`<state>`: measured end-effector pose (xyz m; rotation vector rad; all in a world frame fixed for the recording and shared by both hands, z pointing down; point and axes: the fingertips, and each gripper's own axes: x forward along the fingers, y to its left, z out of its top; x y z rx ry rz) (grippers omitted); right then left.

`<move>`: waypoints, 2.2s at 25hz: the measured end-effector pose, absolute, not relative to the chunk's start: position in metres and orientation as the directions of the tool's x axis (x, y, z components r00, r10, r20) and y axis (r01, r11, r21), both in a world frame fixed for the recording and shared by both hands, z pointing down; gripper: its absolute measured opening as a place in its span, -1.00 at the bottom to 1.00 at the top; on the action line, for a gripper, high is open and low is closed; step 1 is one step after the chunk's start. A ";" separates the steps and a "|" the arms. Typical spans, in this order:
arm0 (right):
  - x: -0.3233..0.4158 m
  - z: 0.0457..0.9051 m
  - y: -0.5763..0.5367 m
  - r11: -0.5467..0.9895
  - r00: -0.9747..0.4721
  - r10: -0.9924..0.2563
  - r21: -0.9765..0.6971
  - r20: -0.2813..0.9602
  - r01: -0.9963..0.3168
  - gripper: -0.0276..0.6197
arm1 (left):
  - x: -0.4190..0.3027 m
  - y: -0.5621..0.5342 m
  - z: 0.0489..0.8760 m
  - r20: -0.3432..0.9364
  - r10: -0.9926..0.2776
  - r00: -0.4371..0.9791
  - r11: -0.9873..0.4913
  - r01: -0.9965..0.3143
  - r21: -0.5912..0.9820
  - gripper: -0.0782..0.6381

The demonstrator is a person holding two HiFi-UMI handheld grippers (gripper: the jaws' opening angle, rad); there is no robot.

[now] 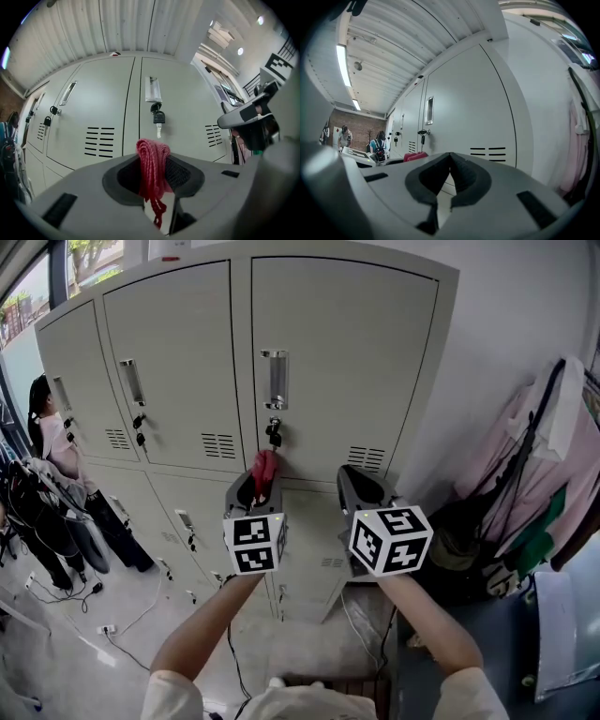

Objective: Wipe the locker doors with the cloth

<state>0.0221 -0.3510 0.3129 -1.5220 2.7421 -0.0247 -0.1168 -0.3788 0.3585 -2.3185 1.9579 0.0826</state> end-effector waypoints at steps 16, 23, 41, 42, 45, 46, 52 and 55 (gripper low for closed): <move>0.079 0.316 -0.350 0.423 -0.423 -0.906 -0.014 0.016 -0.906 -0.91 | -0.039 -0.378 0.359 -0.162 -0.944 0.286 -0.282 -0.958 -0.050 -0.43; 0.100 0.316 -0.344 0.382 -0.382 -0.924 -0.016 0.015 -0.924 -0.91 | 0.009 -0.375 0.365 -0.144 -0.917 0.373 -0.373 -0.927 -0.030 -0.43; 0.153 0.329 -0.337 0.284 -0.286 -0.958 -0.058 0.023 -0.957 -0.91 | 0.106 -0.371 0.369 -0.092 -0.826 0.556 -0.557 -0.830 -0.016 -0.43; 0.154 0.330 -0.336 0.284 -0.286 -0.958 -0.060 0.019 -0.957 -0.91 | 0.106 -0.369 0.367 -0.093 -0.823 0.560 -0.563 -0.827 -0.001 -0.43; 0.160 0.323 -0.329 0.281 -0.277 -0.959 -0.075 -0.056 -0.957 -0.91 | 0.107 -0.355 0.350 -0.127 -0.801 0.585 -0.591 -0.807 0.011 -0.44; 0.163 0.319 -0.326 0.277 -0.269 -0.959 -0.082 -0.092 -0.957 -0.91 | 0.107 -0.348 0.342 -0.147 -0.793 0.591 -0.598 -0.802 0.003 -0.44; 0.172 0.302 -0.289 0.251 -0.230 -0.946 -0.068 -0.227 -0.965 -0.91 | 0.067 -0.283 0.308 -0.269 -0.756 0.596 -0.610 -0.792 -0.040 -0.44; 0.169 0.303 -0.268 0.235 -0.225 -0.943 -0.015 -0.244 -0.972 -0.91 | 0.037 -0.255 0.309 -0.284 -0.767 0.575 -0.583 -0.810 -0.064 -0.44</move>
